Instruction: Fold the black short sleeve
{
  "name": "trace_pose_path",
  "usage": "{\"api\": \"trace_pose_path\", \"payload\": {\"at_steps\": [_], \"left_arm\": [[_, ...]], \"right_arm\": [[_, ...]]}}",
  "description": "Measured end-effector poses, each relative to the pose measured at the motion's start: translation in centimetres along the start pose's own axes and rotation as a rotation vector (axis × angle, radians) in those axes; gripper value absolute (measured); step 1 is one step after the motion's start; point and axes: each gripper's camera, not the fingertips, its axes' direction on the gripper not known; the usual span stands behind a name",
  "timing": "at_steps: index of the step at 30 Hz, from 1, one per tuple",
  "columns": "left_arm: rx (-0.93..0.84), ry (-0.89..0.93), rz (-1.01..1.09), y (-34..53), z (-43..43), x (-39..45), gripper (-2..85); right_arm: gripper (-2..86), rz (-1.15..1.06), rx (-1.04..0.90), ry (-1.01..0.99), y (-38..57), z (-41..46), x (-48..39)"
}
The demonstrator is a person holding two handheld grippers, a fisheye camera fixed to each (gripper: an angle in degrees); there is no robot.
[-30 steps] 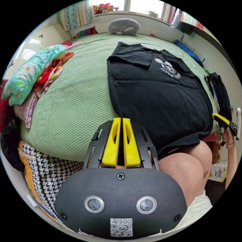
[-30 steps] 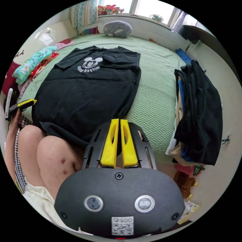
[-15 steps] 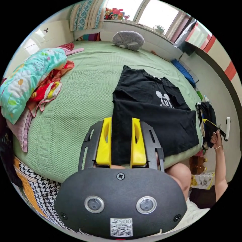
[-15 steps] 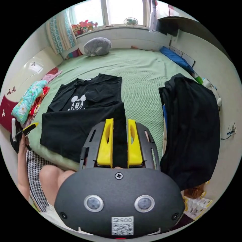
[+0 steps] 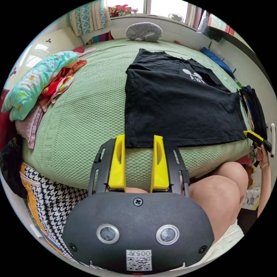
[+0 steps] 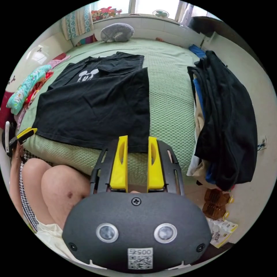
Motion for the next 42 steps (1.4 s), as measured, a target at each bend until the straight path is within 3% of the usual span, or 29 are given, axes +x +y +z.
{"api": "trace_pose_path", "payload": {"at_steps": [4, 12, 19, 33, 36, 42], "left_arm": [[0.012, 0.08, -0.045, 0.8, -0.8, -0.8, 5.1], [0.137, 0.177, -0.004, 3.5, -9.2, -1.2, 3.9], [0.159, 0.254, 0.062, 8.5, -18.2, -2.7, 3.7], [0.023, 0.371, -0.018, 16.2, -19.7, -5.1, 3.5], [-0.036, 0.338, -0.01, 16.0, -19.0, -4.9, 3.5], [0.008, 0.352, 0.001, 10.5, -18.5, -5.1, 3.7]], "right_arm": [[-0.8, -0.013, 0.024, 0.056, 1.5, -0.9, -1.0], [-1.3, -0.005, 0.148, -0.109, 5.9, -8.7, 1.2], [-1.4, -0.022, 0.192, -0.139, 12.2, -16.5, 3.7], [-1.5, 0.095, 0.079, -0.267, 21.3, -18.6, 7.2], [-1.5, 0.089, 0.078, -0.267, 21.3, -19.5, 7.6], [-1.4, 0.077, 0.101, -0.247, 16.4, -18.9, 7.6]]}}
